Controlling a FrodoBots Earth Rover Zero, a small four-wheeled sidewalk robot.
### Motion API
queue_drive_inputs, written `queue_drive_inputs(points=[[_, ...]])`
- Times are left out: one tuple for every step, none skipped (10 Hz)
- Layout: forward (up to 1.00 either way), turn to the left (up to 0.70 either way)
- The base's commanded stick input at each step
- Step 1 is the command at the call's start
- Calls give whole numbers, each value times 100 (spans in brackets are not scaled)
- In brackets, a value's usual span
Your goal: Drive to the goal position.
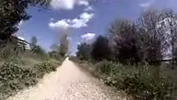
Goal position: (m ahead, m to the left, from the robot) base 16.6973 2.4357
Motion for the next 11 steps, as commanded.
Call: queue_drive_inputs(points=[[85, 0], [72, 0], [58, 47], [58, 43], [62, 22], [67, 1], [82, 0], [85, 0], [85, 0], [85, 0], [85, 0]])
